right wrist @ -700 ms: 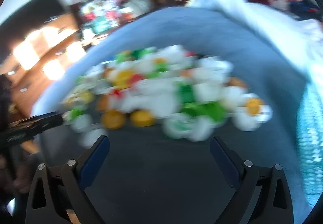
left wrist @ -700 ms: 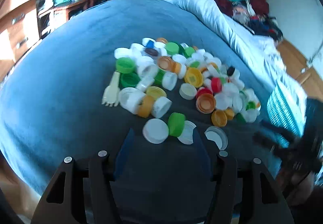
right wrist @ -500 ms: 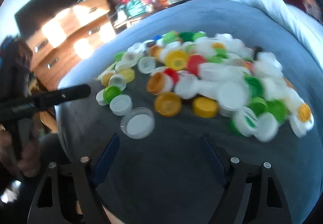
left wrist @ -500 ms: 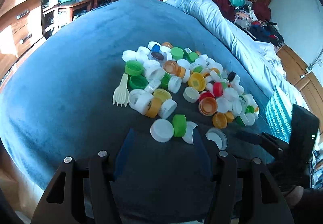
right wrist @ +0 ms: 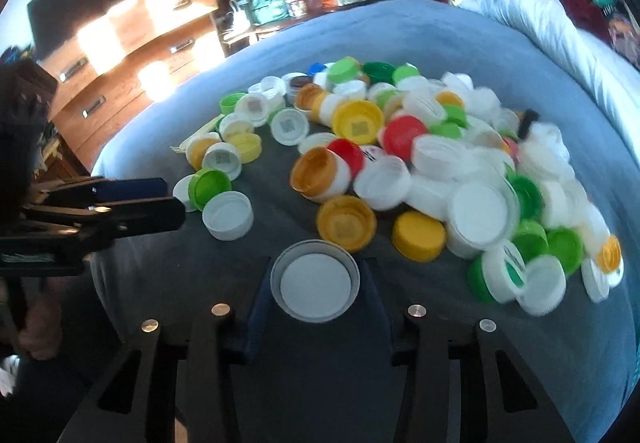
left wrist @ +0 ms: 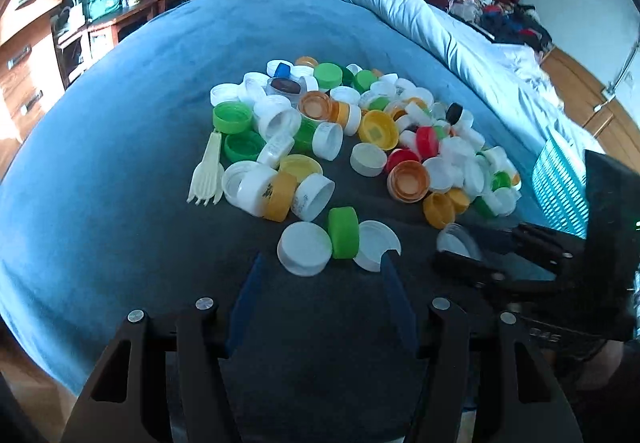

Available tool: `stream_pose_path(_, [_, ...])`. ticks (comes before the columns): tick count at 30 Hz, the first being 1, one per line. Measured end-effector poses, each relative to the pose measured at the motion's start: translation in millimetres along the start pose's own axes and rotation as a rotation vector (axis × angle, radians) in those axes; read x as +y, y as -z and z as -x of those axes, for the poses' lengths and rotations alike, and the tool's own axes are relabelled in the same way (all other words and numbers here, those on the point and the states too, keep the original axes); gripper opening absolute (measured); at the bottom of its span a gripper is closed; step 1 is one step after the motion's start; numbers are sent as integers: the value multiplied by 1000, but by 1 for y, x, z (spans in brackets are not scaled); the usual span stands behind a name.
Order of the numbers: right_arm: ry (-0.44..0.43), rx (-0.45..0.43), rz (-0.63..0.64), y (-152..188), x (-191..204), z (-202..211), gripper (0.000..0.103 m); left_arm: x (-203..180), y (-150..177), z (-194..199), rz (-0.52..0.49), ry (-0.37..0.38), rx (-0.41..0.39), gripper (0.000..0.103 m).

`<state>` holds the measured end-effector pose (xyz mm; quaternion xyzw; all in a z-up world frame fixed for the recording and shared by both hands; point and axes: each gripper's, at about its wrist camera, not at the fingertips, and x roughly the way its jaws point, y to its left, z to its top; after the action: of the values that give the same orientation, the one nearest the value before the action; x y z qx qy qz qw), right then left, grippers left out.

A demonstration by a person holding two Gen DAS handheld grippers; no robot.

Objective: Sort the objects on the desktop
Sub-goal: 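Grasp a white cap with the left gripper while the right gripper grasps another white cap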

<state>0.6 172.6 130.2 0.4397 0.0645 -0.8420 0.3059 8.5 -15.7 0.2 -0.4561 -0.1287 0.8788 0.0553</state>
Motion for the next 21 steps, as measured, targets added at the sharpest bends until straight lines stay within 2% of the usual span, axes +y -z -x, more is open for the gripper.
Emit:
stream_pose_path(4, [-12, 2, -12, 3, 0, 6, 47, -2, -4, -11, -51, -75, -16, 50])
stream_pose_path(5, [-14, 1, -14, 2, 1, 6, 47, 1, -5, -13, -49, -67, 1, 35])
stream_pose_path(7, [-21, 0, -22, 1, 0, 8, 45, 4, -5, -13, -54, -49, 22, 25])
stream_pose_path(8, [-26, -1, -28, 1, -2, 10, 45, 4, -5, -12, -67, -32, 27, 8])
stream_pose_path(14, [-33, -14, -49, 2, -4, 19, 45, 3, 0, 3, -87, -28, -1, 8])
stream_pose_path(16, [-37, -10, -58, 3, -5, 19, 45, 0, 0, 6, -79, 14, -7, 8])
stream_pose_path(19, [-21, -13, -58, 4, -9, 20, 45, -9, -1, 8, -91, -14, -18, 9])
stream_pose_path(20, [-20, -12, -66, 4, -11, 20, 45, -9, -2, 7, -79, -1, -3, 12])
stream_pose_path(21, [-19, -11, -76, 4, -13, 21, 45, -6, -4, 12, -35, 46, -19, 12])
